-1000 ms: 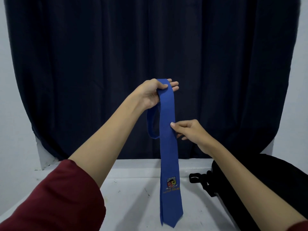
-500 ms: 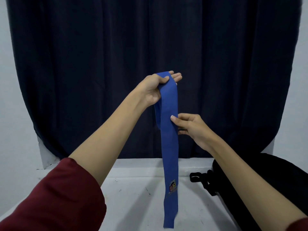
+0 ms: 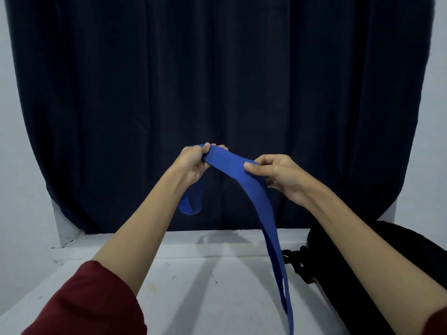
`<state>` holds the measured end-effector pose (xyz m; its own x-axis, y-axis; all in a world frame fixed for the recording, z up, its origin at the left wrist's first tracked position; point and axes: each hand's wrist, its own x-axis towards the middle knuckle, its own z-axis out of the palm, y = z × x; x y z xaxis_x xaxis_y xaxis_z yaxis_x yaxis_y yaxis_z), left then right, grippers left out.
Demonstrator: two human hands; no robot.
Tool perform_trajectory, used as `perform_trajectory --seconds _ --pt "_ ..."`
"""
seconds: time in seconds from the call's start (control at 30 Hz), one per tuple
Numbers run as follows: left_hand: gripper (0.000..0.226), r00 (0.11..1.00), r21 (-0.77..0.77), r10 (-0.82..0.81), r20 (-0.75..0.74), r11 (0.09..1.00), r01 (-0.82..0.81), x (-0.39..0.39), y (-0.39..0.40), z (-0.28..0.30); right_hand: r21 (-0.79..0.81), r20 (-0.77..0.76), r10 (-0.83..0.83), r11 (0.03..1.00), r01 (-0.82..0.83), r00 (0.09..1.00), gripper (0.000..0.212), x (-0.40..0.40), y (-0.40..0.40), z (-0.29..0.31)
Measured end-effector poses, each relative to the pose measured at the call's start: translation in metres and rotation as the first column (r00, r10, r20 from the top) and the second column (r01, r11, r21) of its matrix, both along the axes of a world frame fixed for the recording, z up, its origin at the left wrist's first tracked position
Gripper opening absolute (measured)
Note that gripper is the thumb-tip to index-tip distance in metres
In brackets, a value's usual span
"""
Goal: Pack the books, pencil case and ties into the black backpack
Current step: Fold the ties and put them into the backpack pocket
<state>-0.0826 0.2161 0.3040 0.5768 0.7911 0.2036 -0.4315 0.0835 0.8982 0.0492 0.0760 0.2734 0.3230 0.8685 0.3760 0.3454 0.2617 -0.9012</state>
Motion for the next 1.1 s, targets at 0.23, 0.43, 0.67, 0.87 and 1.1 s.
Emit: perform_trajectory --seconds 0.23,0.43,0.67,0.87,1.1 --pt "0.023 0.999 0.002 -0.039 0.020 0.999 0.039 -0.001 -0.002 0.001 -0.057 0.078 -0.034 0.998 0.039 0.996 0.009 -0.001 0.009 -0.009" --pt "0.023 0.975 -0.069 -0.211 0.066 0.974 0.215 -0.002 -0.006 -0.003 -0.010 0.055 -0.052 0.999 0.053 0.997 0.026 -0.005 0.010 -0.007" --pt "0.060 0.976 0.012 -0.214 -0.047 0.977 0.215 0.003 -0.011 -0.002 -0.054 0.011 -0.027 0.998 0.028 1.000 0.018 -0.009 0.010 -0.010" --pt "0.022 0.977 0.210 -0.033 -0.209 0.974 0.078 0.005 -0.005 0.003 -0.039 -0.079 0.018 0.999 -0.021 0.997 0.017 -0.007 0.005 -0.012" --pt "0.040 0.979 0.283 0.006 -0.205 0.958 0.053 0.004 -0.006 0.007 -0.015 -0.065 -0.088 0.996 0.087 0.994 0.017 -0.013 0.009 -0.011"
